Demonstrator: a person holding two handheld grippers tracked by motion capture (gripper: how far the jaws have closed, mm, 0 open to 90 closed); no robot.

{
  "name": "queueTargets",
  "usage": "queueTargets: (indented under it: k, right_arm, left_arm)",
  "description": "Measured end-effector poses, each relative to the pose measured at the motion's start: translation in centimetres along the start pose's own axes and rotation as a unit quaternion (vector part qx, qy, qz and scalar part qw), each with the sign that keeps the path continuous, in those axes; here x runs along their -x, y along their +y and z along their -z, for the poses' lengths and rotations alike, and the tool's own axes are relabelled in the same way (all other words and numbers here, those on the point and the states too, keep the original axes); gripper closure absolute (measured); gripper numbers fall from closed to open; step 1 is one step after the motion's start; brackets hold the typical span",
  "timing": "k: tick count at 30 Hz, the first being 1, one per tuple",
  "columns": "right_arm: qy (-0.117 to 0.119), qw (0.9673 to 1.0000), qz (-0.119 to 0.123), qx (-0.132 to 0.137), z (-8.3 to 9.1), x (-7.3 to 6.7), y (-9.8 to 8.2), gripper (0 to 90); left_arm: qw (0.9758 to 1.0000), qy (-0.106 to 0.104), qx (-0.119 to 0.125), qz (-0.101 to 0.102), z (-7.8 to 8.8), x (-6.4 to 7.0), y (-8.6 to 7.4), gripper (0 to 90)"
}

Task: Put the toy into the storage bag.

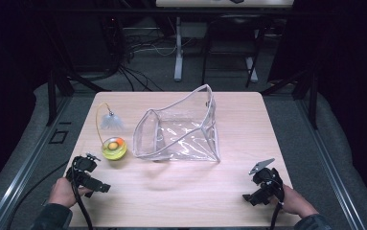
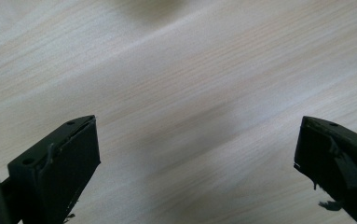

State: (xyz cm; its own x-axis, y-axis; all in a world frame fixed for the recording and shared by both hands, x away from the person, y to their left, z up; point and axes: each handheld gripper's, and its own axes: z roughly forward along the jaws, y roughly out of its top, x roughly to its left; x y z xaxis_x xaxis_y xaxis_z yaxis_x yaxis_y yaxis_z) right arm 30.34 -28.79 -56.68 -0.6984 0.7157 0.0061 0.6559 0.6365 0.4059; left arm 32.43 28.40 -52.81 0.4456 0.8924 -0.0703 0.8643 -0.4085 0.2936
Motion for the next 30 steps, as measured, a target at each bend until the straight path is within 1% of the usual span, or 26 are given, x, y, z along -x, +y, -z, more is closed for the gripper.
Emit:
queueTargets:
  k: [1, 2, 4, 9, 10, 11, 12, 13, 14, 17, 19, 28, 30]
  right_arm:
    - [0.000, 1.0000, 0.000, 0.000, 0.0, 0.0, 0.0, 0.0]
    - [0.000, 1.0000, 0.000, 0.000, 0.0, 0.0, 0.0, 0.0]
    - [-0.001, 1.0000, 0.001, -0.001, 0.0, 0.0, 0.0, 0.0]
    - [-0.001, 1.0000, 0.004, -0.002, 0.0, 0.1, 0.0, 0.0]
    - [-0.001, 1.0000, 0.005, -0.003, 0.0, 0.1, 0.1, 0.0]
    - [-0.001, 1.0000, 0.004, -0.004, 0.0, 0.0, 0.1, 0.0]
    - [-0.001, 1.0000, 0.004, -0.004, 0.0, 0.0, 0.1, 0.0]
    - [-0.001, 1.0000, 0.004, -0.005, 0.0, 0.0, 0.1, 0.0]
    - [-0.002, 0.9999, 0.007, -0.009, 0.1, 0.1, 0.1, 0.0]
    - [-0.002, 1.0000, 0.007, -0.007, 0.0, 0.1, 0.1, 0.0]
    - [-0.003, 1.0000, 0.006, -0.006, 0.0, 0.1, 0.1, 0.0]
    - [-0.002, 1.0000, 0.006, -0.006, 0.0, 0.1, 0.1, 0.0]
    - [0.001, 1.0000, 0.006, 0.000, 0.0, 0.1, 0.1, 0.0]
  left_arm:
    - [1.0000, 0.000, 0.000, 0.000, 0.0, 0.0, 0.0, 0.2]
    - [1.0000, -0.001, 0.004, 0.006, 0.2, -0.1, 0.0, 0.2]
    - [0.9999, -0.003, 0.008, 0.010, 0.2, -0.1, 0.1, 0.2]
    - [0.9999, -0.007, 0.012, 0.007, 0.5, -0.1, 0.3, 0.2]
    - [0.9998, -0.007, 0.016, 0.006, 0.6, -0.1, 0.3, 0.2]
    - [0.9997, -0.009, 0.019, 0.009, 0.7, -0.1, 0.4, 0.2]
    - [0.9997, -0.009, 0.020, 0.007, 0.8, -0.2, 0.4, 0.2]
    - [0.9997, -0.007, 0.019, 0.010, 0.9, -0.2, 0.4, 0.2]
    - [0.9998, -0.006, 0.017, 0.009, 1.0, -0.3, 0.4, 0.2]
    - [0.9998, -0.006, 0.018, 0.010, 1.2, -0.4, 0.4, 0.2]
    - [0.9996, -0.012, 0.024, 0.012, 1.6, -0.5, 0.6, 0.2]
    - [0.9997, -0.012, 0.019, 0.007, 2.3, -0.5, 1.0, 0.2]
    - [0.9997, -0.016, 0.017, 0.005, 2.6, -0.3, 1.2, 0.1]
